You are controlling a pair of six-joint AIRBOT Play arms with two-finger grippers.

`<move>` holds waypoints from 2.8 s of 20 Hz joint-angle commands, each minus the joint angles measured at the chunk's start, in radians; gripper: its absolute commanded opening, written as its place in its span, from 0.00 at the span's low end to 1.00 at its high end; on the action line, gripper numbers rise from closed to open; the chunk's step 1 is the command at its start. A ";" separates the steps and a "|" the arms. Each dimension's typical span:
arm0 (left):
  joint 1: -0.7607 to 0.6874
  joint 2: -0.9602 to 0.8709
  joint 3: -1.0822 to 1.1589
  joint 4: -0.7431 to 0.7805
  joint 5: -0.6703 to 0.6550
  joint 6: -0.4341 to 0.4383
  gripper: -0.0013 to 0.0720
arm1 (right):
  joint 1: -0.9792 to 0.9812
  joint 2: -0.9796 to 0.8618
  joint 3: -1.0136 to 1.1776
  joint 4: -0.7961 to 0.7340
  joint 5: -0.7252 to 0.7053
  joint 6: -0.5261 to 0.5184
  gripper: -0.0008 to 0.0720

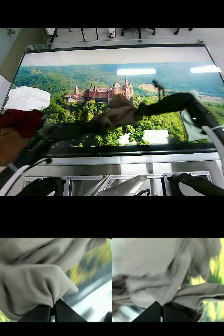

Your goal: Fold the shirts.

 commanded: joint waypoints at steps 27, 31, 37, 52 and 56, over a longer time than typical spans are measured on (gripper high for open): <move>0.420 -1.070 0.986 -0.070 0.240 0.316 0.03 | -0.151 -0.103 -0.442 -0.070 0.286 -0.023 0.03; 0.436 -1.177 1.202 -0.066 0.411 0.240 0.94 | -0.153 -0.147 -0.389 -0.059 0.321 -0.026 0.03; 0.607 -1.009 1.117 -0.058 0.783 0.087 0.94 | -0.153 -0.147 -0.224 -0.127 0.220 -0.026 0.55; 0.649 -0.334 -0.267 -0.130 0.319 0.170 0.94 | -0.245 -0.088 -0.159 -0.208 0.025 -0.045 0.55; 0.581 -0.342 -0.215 -0.144 0.154 0.168 0.94 | -0.246 -0.088 -0.159 -0.209 0.004 -0.053 0.55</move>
